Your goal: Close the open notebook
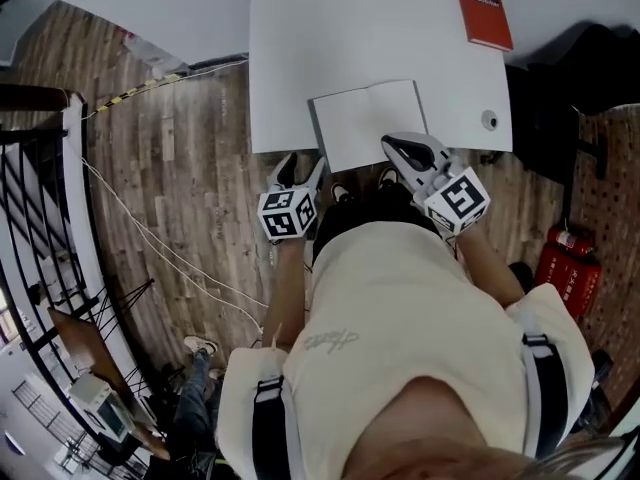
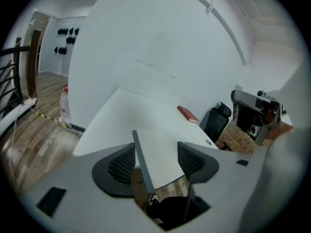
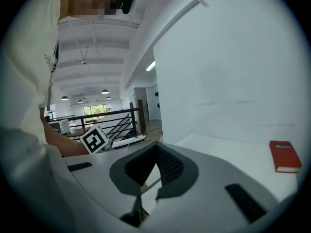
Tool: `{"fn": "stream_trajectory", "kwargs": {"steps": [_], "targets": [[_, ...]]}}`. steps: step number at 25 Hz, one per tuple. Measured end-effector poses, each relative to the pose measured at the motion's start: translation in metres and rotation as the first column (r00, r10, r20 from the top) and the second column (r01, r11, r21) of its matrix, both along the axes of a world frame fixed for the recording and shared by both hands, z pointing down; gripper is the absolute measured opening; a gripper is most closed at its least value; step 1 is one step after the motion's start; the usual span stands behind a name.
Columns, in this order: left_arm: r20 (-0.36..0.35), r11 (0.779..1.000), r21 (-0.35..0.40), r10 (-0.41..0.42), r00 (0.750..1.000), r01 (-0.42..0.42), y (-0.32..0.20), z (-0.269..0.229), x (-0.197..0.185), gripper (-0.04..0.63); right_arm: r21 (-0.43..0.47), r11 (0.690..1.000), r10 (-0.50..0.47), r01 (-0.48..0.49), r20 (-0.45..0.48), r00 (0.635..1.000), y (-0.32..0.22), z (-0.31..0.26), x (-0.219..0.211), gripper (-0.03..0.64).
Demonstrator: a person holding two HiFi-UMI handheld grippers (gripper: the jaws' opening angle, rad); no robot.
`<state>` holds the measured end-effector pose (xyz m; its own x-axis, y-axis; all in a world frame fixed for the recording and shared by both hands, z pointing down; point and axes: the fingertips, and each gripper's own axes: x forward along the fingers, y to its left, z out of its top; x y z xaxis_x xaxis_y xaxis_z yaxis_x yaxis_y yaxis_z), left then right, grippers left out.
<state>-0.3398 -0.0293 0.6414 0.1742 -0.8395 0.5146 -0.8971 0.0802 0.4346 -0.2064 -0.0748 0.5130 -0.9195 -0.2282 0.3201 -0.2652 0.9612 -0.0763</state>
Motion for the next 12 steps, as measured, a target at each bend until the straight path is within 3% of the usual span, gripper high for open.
{"fn": "stream_trajectory", "kwargs": {"steps": [4,12], "targets": [[-0.106,0.998,-0.045,0.038,0.994,-0.043,0.000,0.026,0.014,0.290,-0.017,0.999,0.033,-0.034,-0.048,0.998,0.006,0.007,0.008,0.008],[-0.179,0.983,-0.156,0.066,0.982,-0.094,-0.006,0.091,0.027,0.290,-0.041,0.995,0.082,-0.087,-0.117,0.990,0.002,0.021,0.027,0.008]]}}
